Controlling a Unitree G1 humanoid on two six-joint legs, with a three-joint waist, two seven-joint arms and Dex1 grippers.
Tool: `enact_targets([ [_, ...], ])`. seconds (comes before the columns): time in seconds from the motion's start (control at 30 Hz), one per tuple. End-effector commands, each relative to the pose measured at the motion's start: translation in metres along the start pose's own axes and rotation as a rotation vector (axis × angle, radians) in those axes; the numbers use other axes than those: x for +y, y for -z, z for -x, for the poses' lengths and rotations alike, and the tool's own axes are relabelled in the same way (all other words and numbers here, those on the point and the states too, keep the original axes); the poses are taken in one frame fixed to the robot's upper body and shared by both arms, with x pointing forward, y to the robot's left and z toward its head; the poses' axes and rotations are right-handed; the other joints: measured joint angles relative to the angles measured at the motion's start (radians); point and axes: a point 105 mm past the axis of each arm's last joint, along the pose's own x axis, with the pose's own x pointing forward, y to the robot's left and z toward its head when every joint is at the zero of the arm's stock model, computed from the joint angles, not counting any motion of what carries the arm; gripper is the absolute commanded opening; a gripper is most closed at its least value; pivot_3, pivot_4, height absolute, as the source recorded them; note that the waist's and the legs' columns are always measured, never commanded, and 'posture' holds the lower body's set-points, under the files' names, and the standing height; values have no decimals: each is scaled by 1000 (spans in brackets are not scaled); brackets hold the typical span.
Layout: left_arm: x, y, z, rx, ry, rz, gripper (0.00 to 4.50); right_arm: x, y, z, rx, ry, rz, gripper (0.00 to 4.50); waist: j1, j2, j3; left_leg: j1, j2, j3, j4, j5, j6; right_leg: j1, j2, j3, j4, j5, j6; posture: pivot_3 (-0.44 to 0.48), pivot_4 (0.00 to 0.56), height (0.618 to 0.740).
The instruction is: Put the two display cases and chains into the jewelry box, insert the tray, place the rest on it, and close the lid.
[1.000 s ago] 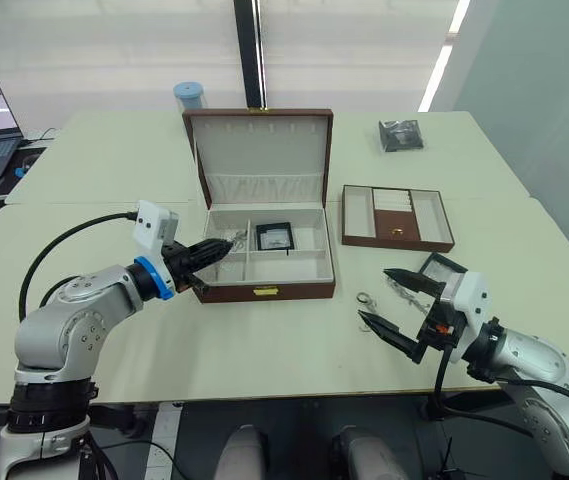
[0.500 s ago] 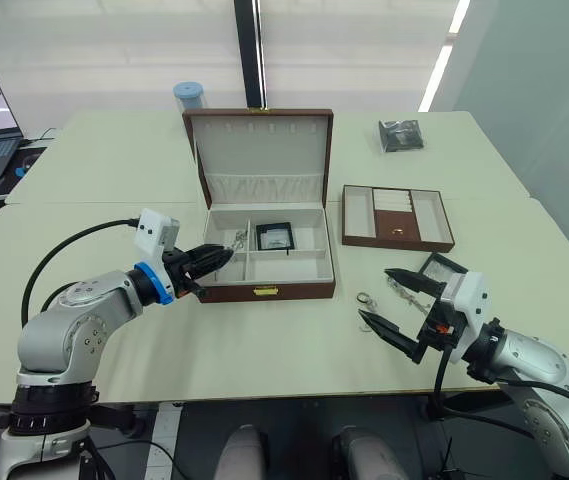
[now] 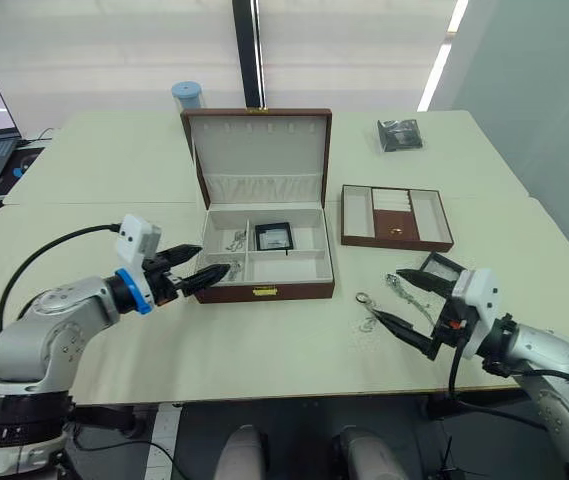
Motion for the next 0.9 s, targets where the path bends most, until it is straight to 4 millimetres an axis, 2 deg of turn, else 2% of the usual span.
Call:
enact_targets([
  [0.03,20,-7,31,30,-47,-82,4491,-24,-9,23,7,56,6,4500,0,0,0,0,0,0,0,0,0,0,0,0,0,0,0,0,150,740],
  [0.13,38,1,56,116,-113,-126,4491,-41,1,44,86,93,-13,4500,0,0,0,0,0,1,-2,0,0,0,-1,1,-2,0,0,0,150,740],
  [0.2,44,3,64,142,-140,-141,4491,-49,5,54,120,107,-21,4500,1,0,0,1,0,1,-4,0,0,0,-5,0,-4,0,0,0,150,740],
  [0.3,60,13,94,207,-242,-143,4491,-71,11,79,186,173,-15,4500,1,1,0,0,0,1,-5,0,0,0,-5,0,-5,0,0,0,150,740],
  [0.47,69,31,131,272,-360,-146,4491,-88,22,102,269,231,-22,4500,-1,1,0,0,0,3,-7,0,0,0,-6,0,-8,0,0,0,150,740],
  [0.57,70,41,147,305,-414,-160,4491,-96,28,110,290,253,-28,4500,-2,1,0,0,0,3,-7,0,0,0,-6,0,-8,0,0,0,150,740],
  [0.7,64,49,155,318,-429,-143,4491,-102,38,116,333,259,-24,4500,-1,1,1,0,0,3,-7,0,0,0,-7,0,-8,0,0,0,150,740],
  [0.9,59,52,158,314,-446,-128,4491,-110,39,118,335,266,-15,4500,0,1,0,0,0,4,-7,0,0,0,-8,0,-8,0,0,0,150,740],
])
